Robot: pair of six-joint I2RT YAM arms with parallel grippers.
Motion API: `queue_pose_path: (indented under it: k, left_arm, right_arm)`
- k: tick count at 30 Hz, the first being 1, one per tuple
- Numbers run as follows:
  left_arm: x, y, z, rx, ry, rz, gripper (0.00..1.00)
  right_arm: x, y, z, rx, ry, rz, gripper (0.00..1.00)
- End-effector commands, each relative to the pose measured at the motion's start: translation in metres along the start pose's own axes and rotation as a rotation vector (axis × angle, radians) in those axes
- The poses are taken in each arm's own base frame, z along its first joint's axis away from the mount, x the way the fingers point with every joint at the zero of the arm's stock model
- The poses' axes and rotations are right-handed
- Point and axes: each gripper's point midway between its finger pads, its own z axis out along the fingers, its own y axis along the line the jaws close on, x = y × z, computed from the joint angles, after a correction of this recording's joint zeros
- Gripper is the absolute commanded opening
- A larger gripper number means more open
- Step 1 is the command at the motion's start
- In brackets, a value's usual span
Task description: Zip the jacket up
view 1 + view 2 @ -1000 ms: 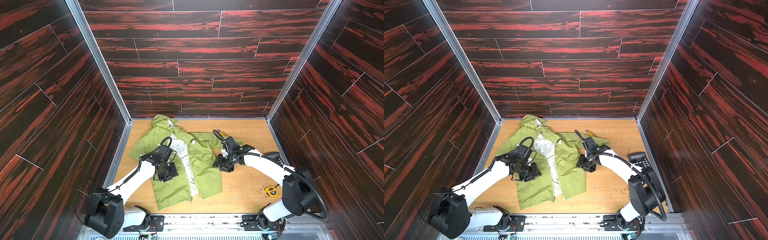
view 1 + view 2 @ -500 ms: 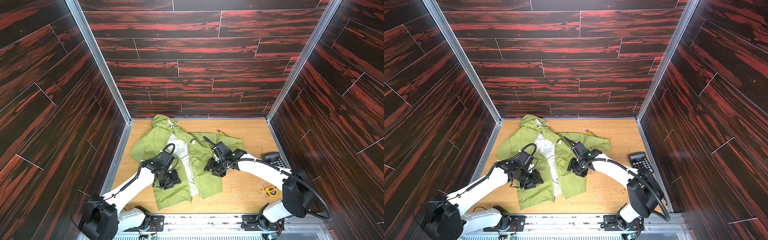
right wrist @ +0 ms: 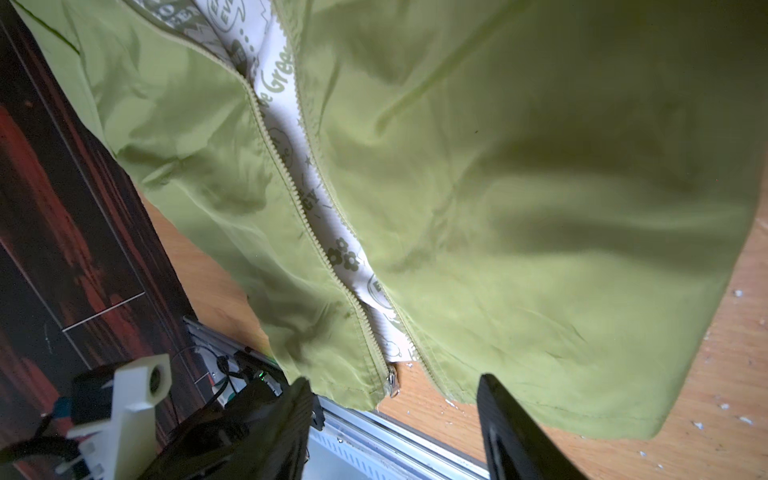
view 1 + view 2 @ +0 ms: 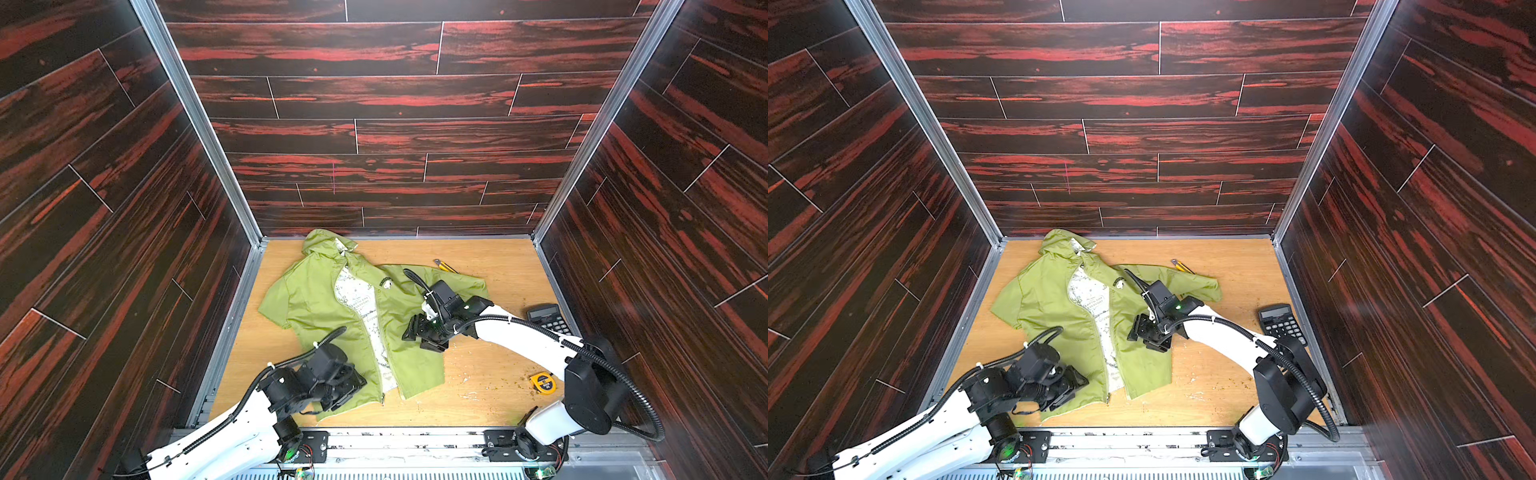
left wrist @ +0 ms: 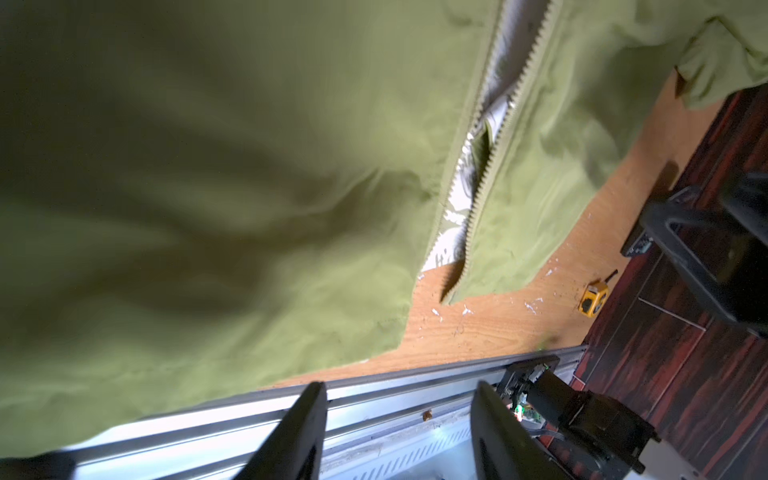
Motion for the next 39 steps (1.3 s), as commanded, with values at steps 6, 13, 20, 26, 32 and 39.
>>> queue_pose_path:
  k: [6,13,20,26,32,39]
  left_arm:
    - [0.017,-0.006,0.037,-0.045,-0.057,-0.041,0.64]
    - [0.023,-0.009,0.060,0.004,-0.080,-0.085,0.66]
    - [0.025,-0.013,0.071,-0.013,-0.091,-0.083,0.66]
    - [0.006,0.001,0.068,-0.018,-0.196,-0.108,0.63]
    - [-0.001,0.014,0.071,-0.011,-0.232,-0.135,0.49]
    - [-0.008,0.019,0.070,0.005,-0.265,-0.153,0.43]
  right_arm:
    - [0.019,-0.013,0.006,0.002,0.076,-0.046,0.66]
    - [0.024,-0.020,-0.001,0.003,0.078,-0.055,0.66]
    - [0.027,-0.028,-0.007,0.007,0.072,-0.046,0.66]
    - [0.028,-0.028,-0.010,0.003,0.070,-0.049,0.66]
    - [0.028,-0.029,-0.011,0.005,0.069,-0.050,0.66]
    - [0.032,-0.031,-0.010,-0.002,0.079,-0.048,0.66]
